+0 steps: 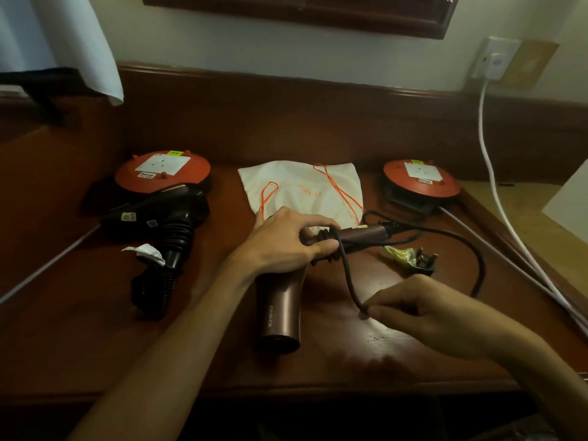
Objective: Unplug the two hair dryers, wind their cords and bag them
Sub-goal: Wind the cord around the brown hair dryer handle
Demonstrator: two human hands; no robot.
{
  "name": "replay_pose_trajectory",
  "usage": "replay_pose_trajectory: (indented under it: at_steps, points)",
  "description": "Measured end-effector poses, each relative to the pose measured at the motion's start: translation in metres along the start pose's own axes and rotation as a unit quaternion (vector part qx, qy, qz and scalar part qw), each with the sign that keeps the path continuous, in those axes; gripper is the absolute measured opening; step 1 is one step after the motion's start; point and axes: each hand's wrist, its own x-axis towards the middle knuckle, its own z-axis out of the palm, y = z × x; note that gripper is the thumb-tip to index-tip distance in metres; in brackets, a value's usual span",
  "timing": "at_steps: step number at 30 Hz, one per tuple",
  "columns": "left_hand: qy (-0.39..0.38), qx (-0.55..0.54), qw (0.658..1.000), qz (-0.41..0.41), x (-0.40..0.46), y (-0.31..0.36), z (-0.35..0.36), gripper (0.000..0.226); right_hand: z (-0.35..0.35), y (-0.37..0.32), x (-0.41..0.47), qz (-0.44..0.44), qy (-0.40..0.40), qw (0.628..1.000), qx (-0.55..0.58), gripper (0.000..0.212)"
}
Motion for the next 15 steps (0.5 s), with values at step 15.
replay_pose_trajectory:
  at_steps: [15]
  points:
    - [0.008,-0.079,0.997,0.017,-0.008,0.002,-0.002,0.038,-0.005,0.039,0.011,0.101,0.059,0.993,0.025,0.028]
